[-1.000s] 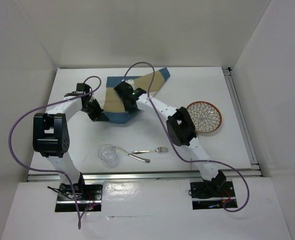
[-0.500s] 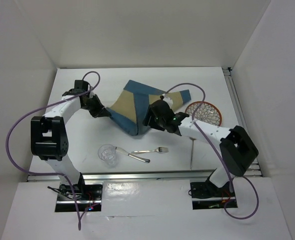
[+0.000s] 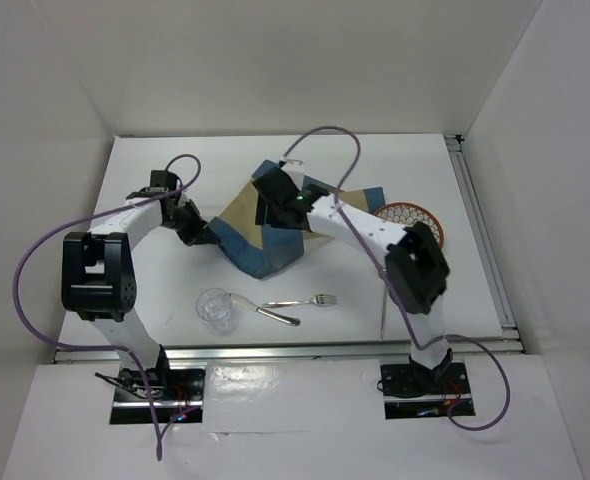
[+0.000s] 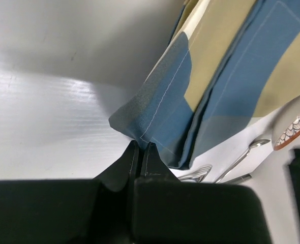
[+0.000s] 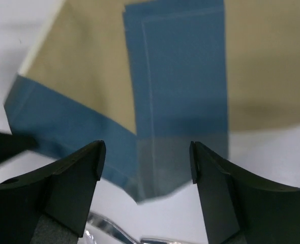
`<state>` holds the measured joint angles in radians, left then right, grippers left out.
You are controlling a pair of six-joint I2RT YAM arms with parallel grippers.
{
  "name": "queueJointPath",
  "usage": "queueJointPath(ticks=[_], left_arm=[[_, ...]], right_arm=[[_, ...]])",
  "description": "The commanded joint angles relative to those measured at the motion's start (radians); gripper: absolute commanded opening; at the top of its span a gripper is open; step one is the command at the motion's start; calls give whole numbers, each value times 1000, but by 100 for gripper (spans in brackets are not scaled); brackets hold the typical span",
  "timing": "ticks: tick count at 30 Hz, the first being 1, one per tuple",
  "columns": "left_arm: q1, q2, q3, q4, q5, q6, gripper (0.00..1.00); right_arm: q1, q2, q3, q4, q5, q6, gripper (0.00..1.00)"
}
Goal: Set the dinner table for one person
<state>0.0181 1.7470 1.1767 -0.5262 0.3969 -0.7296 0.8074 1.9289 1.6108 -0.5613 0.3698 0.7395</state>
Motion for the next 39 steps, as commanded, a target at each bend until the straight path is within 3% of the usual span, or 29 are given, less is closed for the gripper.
queueJointPath(ticks=[1, 4, 7, 18, 21, 24, 29, 36, 39], left_arm=[[2, -26, -26, 14, -3, 24, 0], [2, -26, -37, 14, -3, 33, 0], [2, -35, -37, 14, -3, 42, 0], [2, -46, -60, 5, 7, 52, 0], [2, -55, -71, -5, -3, 52, 0], [2, -55, -71, -5, -3, 52, 0], [2, -73, -71, -14, -3, 61, 0], [2, -83, -71, -14, -12, 61, 0], [2, -83, -71, -23, -12, 70, 0]], right_arm=[[19, 228, 255, -167, 86, -89, 75], [19, 372, 497, -230, 119, -123, 65], [10, 530, 660, -252, 129, -149, 62], [1, 651, 695, -155, 224, -273, 59], [-8, 685, 704, -166, 233, -273, 47], [-8, 685, 704, -166, 222, -273, 44], [-8, 653, 704, -131, 201, -293, 59], [-8, 622, 713, -68, 155, -317, 60], [-17, 651, 806, -57, 123, -353, 64]])
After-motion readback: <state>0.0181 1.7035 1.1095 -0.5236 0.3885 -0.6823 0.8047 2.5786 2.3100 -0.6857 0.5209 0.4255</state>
